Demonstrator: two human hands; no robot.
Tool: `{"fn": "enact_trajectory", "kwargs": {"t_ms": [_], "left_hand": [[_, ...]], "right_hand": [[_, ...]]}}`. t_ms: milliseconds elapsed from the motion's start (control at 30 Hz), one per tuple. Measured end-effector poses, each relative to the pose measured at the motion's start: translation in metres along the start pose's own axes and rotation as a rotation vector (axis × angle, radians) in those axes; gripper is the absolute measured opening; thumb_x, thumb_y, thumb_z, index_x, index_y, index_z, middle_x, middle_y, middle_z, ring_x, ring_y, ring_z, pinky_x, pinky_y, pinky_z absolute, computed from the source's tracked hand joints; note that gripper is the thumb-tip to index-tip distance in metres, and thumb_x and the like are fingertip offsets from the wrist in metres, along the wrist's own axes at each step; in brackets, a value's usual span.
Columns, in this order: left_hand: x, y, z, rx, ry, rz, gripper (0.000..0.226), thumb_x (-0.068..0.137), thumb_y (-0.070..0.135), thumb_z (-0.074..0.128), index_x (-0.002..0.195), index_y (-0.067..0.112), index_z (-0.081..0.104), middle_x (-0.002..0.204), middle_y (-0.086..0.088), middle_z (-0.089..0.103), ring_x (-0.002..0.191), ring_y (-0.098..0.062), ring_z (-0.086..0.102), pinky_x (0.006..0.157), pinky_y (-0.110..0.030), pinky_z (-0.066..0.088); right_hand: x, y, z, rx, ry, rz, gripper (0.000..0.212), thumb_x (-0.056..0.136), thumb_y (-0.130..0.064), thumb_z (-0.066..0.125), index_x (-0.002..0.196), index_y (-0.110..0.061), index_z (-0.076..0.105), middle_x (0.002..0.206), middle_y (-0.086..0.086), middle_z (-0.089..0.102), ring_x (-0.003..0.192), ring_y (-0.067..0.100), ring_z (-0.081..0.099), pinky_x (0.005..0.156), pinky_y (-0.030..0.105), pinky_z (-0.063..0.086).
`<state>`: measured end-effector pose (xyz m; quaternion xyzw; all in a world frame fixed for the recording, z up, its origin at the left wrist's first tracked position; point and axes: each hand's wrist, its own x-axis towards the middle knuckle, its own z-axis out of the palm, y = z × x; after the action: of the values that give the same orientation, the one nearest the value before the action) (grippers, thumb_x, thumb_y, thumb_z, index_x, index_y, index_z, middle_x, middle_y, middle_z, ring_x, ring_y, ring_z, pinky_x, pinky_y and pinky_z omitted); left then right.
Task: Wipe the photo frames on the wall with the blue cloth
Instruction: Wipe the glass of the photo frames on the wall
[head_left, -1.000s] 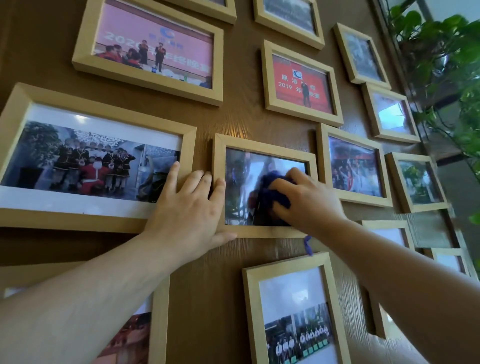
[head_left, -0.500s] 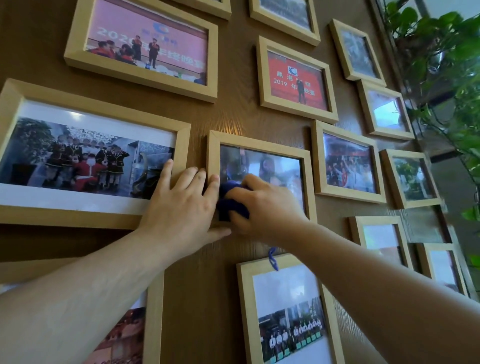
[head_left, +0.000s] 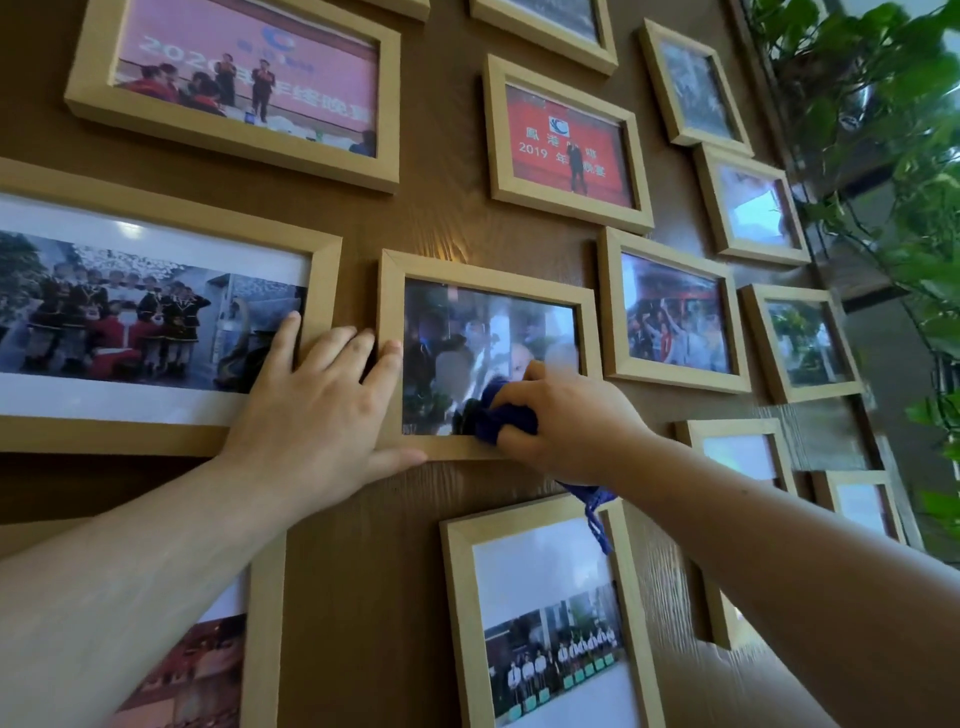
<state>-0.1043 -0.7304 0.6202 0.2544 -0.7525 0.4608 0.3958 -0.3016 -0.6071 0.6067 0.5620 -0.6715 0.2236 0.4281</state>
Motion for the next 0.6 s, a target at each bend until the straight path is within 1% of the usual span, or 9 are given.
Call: {"fn": "enact_trajectory", "kwargs": {"t_ms": [100, 167, 233, 300, 367, 433, 500, 600], "left_hand": [[0.0, -0.002, 0.002, 0.004, -0.01, 0.003, 0.099, 0.07, 0.081, 0.03, 0.14, 0.011, 0.037, 0.137, -0.016, 0.053, 0.133, -0.031, 0.041, 0.11, -0.063, 0.024], [0.0, 0.0, 0.001, 0.012, -0.016, -0.003, 0.099, 0.07, 0.081, 0.03, 0.14, 0.011, 0.038, 0.137, -0.017, 0.052, 0.133, -0.032, 0.041, 0.109, -0.063, 0.025], [-0.001, 0.001, 0.0, 0.014, -0.021, -0.016, 0.1, 0.07, 0.081, 0.029, 0.141, 0.012, 0.037, 0.141, -0.019, 0.047, 0.135, -0.033, 0.037, 0.11, -0.063, 0.024], [-0.001, 0.002, -0.002, 0.018, -0.025, -0.027, 0.1, 0.069, 0.081, 0.029, 0.141, 0.012, 0.037, 0.148, -0.02, 0.038, 0.139, -0.034, 0.031, 0.11, -0.063, 0.023], [-0.001, 0.005, -0.005, 0.027, -0.028, -0.025, 0.101, 0.068, 0.081, 0.028, 0.14, 0.011, 0.038, 0.151, -0.021, 0.032, 0.14, -0.035, 0.028, 0.11, -0.063, 0.024], [0.0, 0.005, -0.008, 0.041, -0.027, -0.007, 0.101, 0.068, 0.081, 0.028, 0.138, 0.009, 0.042, 0.151, -0.021, 0.032, 0.139, -0.035, 0.029, 0.109, -0.063, 0.025], [0.001, 0.005, -0.011, 0.053, -0.016, 0.035, 0.098, 0.074, 0.081, 0.029, 0.136, 0.006, 0.045, 0.15, -0.021, 0.033, 0.138, -0.035, 0.031, 0.109, -0.063, 0.025], [0.007, 0.011, -0.017, 0.014, 0.021, 0.11, 0.091, 0.078, 0.074, 0.028, 0.136, 0.005, 0.044, 0.148, -0.021, 0.037, 0.137, -0.035, 0.033, 0.11, -0.061, 0.025]], "right_hand": [[-0.006, 0.016, -0.001, -0.012, -0.002, 0.038, 0.029, 0.086, -0.05, 0.047, 0.107, -0.034, 0.058, 0.081, -0.009, 0.038, 0.063, 0.006, 0.042, 0.056, 0.029, 0.043], [-0.009, 0.026, -0.001, -0.039, -0.007, 0.041, 0.029, 0.085, -0.051, 0.046, 0.103, -0.034, 0.059, 0.077, -0.011, 0.039, 0.066, 0.011, 0.048, 0.059, 0.032, 0.047], [-0.012, 0.035, 0.002, -0.08, 0.004, 0.035, 0.03, 0.084, -0.052, 0.044, 0.103, -0.035, 0.059, 0.082, -0.009, 0.044, 0.07, 0.015, 0.052, 0.062, 0.035, 0.051], [-0.017, 0.045, 0.005, -0.133, 0.019, 0.029, 0.033, 0.084, -0.053, 0.043, 0.105, -0.034, 0.06, 0.091, -0.005, 0.049, 0.07, 0.017, 0.054, 0.061, 0.036, 0.052], [-0.024, 0.053, 0.005, -0.203, 0.027, 0.029, 0.035, 0.085, -0.051, 0.042, 0.106, -0.031, 0.061, 0.096, -0.003, 0.05, 0.07, 0.019, 0.054, 0.06, 0.037, 0.052], [-0.029, 0.058, 0.003, -0.248, 0.036, 0.008, 0.035, 0.086, -0.049, 0.043, 0.109, -0.028, 0.06, 0.098, 0.0, 0.05, 0.071, 0.021, 0.054, 0.06, 0.038, 0.051], [-0.035, 0.061, 0.0, -0.262, 0.059, -0.011, 0.036, 0.087, -0.047, 0.043, 0.112, -0.026, 0.058, 0.1, 0.002, 0.05, 0.074, 0.021, 0.054, 0.06, 0.038, 0.051], [-0.04, 0.067, -0.008, -0.282, 0.117, 0.027, 0.037, 0.089, -0.047, 0.043, 0.115, -0.023, 0.055, 0.104, 0.002, 0.051, 0.074, 0.018, 0.053, 0.059, 0.037, 0.05]]}}
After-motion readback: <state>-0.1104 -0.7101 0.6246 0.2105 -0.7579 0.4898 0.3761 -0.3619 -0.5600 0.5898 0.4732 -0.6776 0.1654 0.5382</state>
